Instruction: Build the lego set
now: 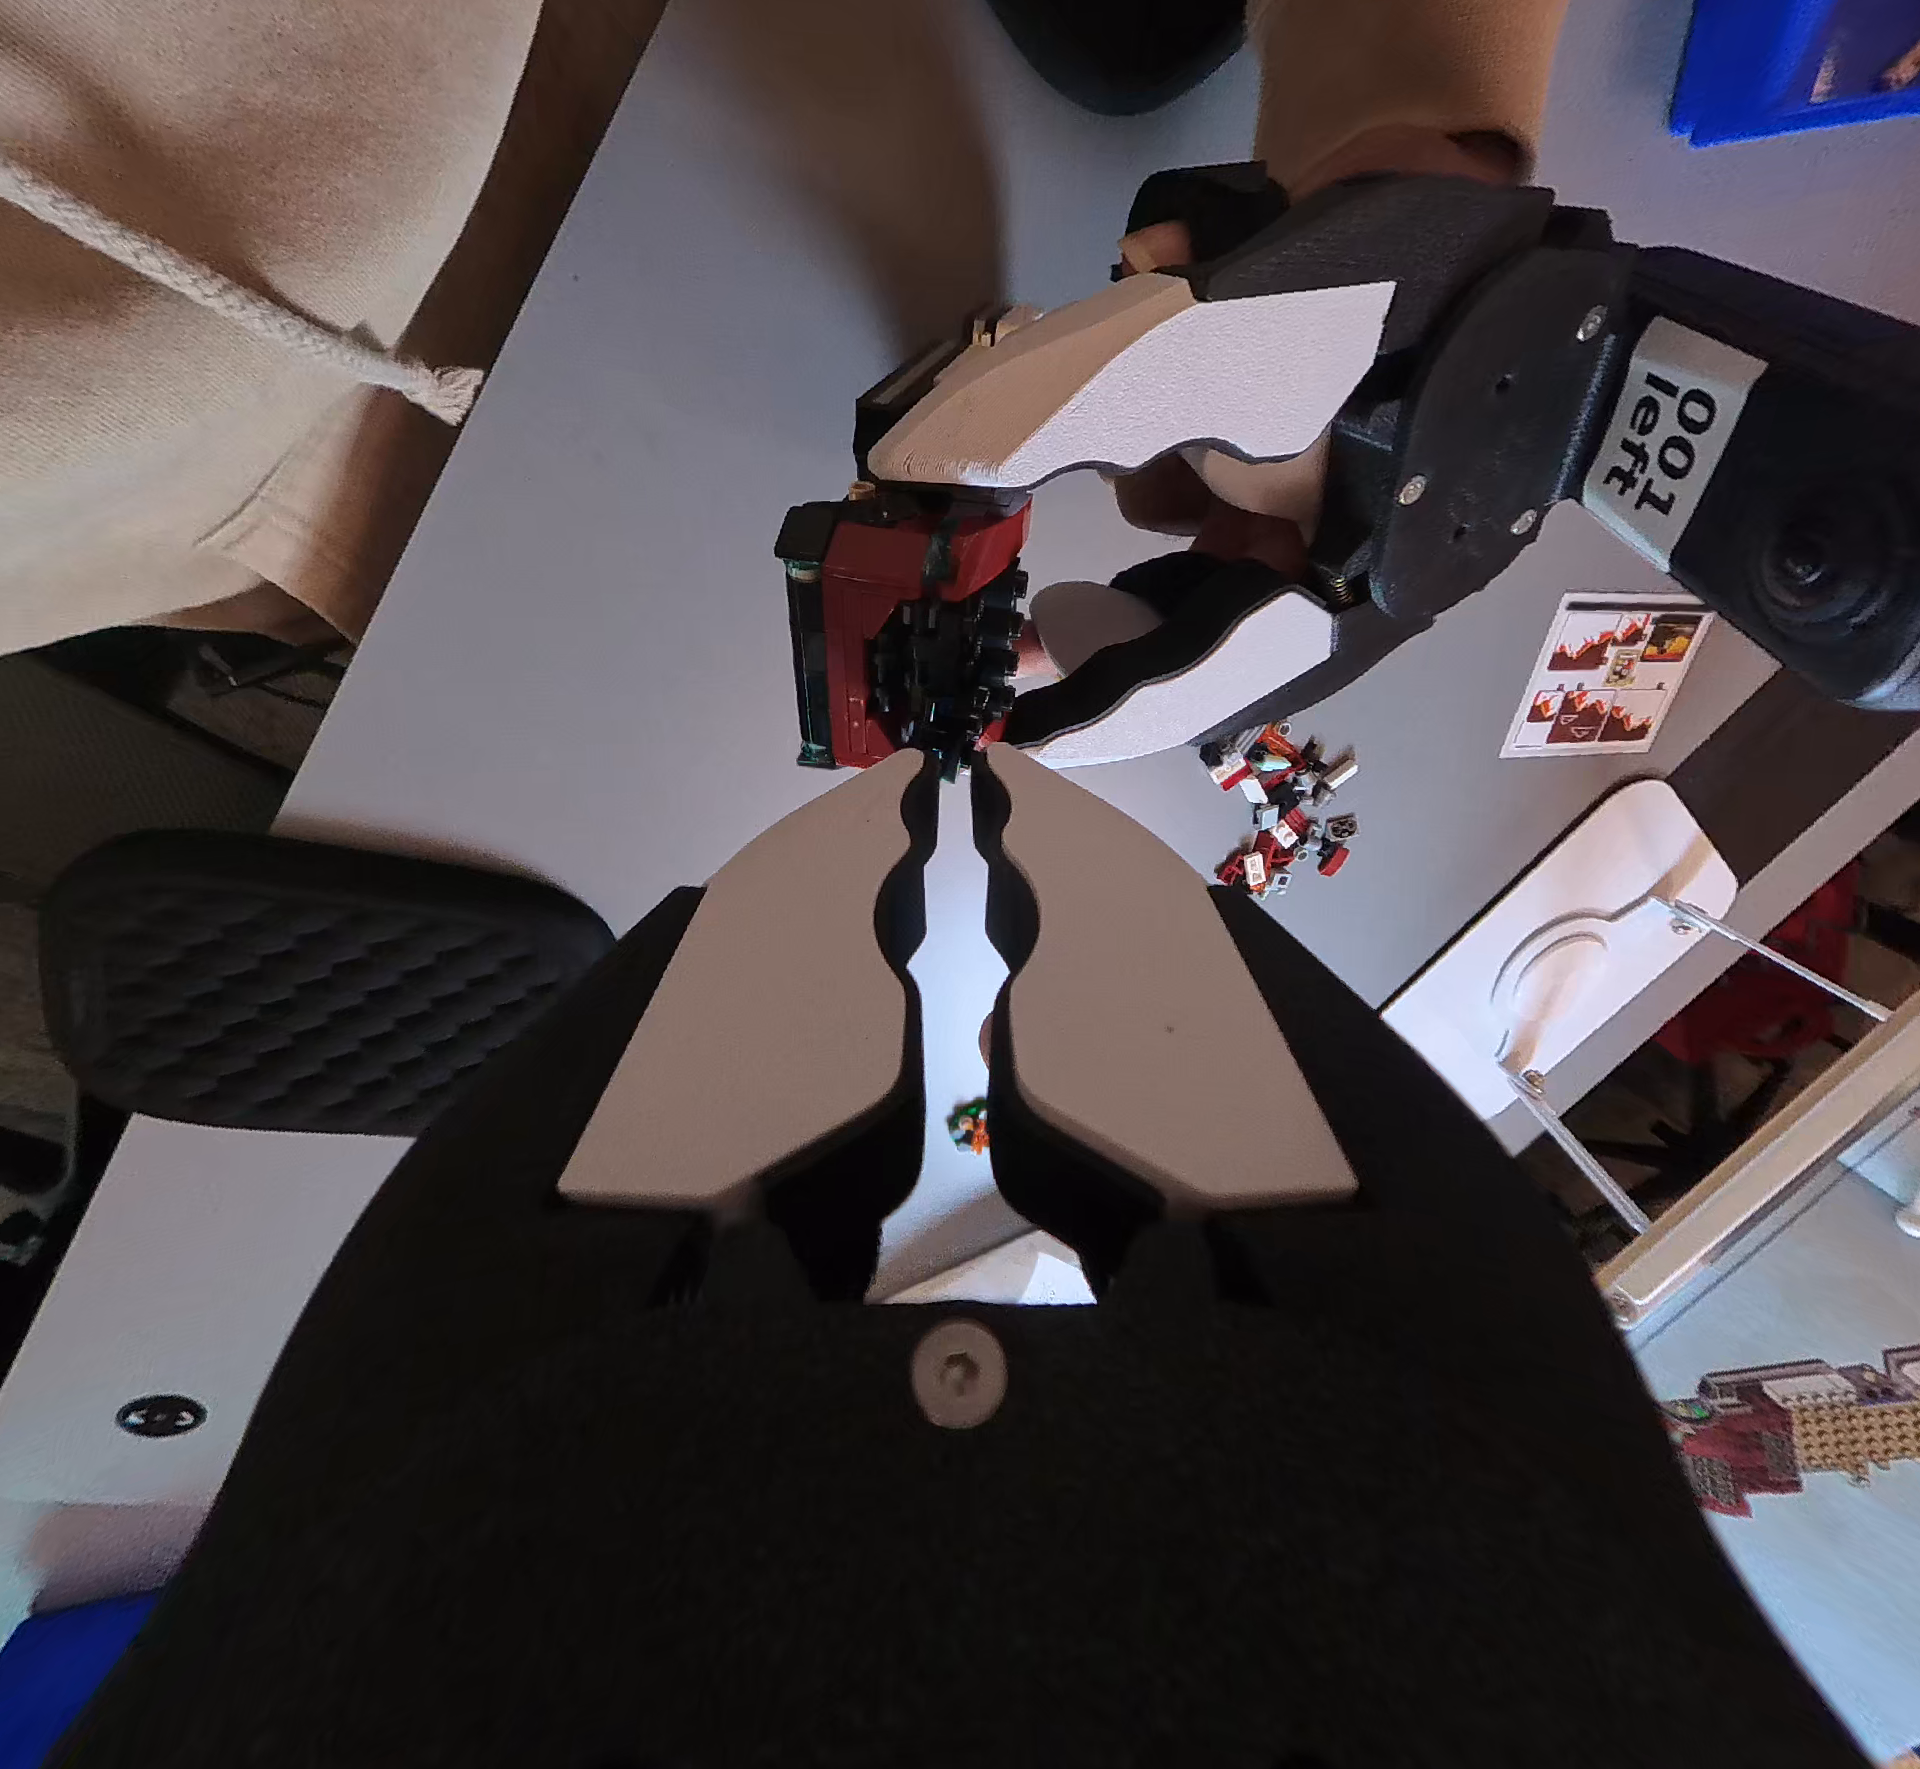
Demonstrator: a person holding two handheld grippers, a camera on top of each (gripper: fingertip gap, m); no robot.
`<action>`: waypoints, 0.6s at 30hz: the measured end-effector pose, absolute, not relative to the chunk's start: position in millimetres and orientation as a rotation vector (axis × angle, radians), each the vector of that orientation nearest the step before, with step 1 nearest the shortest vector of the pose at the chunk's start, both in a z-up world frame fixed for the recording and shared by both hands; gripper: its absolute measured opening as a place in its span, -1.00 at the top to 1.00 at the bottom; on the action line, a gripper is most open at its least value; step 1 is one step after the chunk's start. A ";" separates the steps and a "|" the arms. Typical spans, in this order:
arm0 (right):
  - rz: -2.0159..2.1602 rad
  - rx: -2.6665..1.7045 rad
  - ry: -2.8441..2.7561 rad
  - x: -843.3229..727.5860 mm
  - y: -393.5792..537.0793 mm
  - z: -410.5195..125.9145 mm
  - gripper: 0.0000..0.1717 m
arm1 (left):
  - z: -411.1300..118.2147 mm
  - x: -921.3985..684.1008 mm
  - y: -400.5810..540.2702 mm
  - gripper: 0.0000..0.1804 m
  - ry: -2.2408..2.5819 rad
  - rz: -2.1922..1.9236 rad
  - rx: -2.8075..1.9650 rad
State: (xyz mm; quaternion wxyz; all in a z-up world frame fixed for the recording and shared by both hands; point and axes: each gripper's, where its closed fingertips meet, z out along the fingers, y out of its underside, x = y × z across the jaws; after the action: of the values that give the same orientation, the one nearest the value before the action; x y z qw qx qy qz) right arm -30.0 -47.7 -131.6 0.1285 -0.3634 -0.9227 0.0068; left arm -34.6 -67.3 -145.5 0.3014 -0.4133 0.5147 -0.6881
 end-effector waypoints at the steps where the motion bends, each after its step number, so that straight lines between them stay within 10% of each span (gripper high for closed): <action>1: 0.031 -1.060 -2.673 -30.2 -47.2 -131.4 0.93 | -145.6 -34.6 -66.7 0.34 1.364 -1.819 -1.096; 18: 0.154 -1.083 -2.616 -34.4 -50.4 -129.3 0.95 | -147.1 -35.2 -64.8 0.34 1.359 -1.818 -1.097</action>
State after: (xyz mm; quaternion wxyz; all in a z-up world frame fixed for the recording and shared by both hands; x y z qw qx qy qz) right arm -34.4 -50.4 -129.3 0.1525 -0.3774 -0.9118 0.0536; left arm -35.2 -64.8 -147.1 0.3056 -0.4142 0.5134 -0.6866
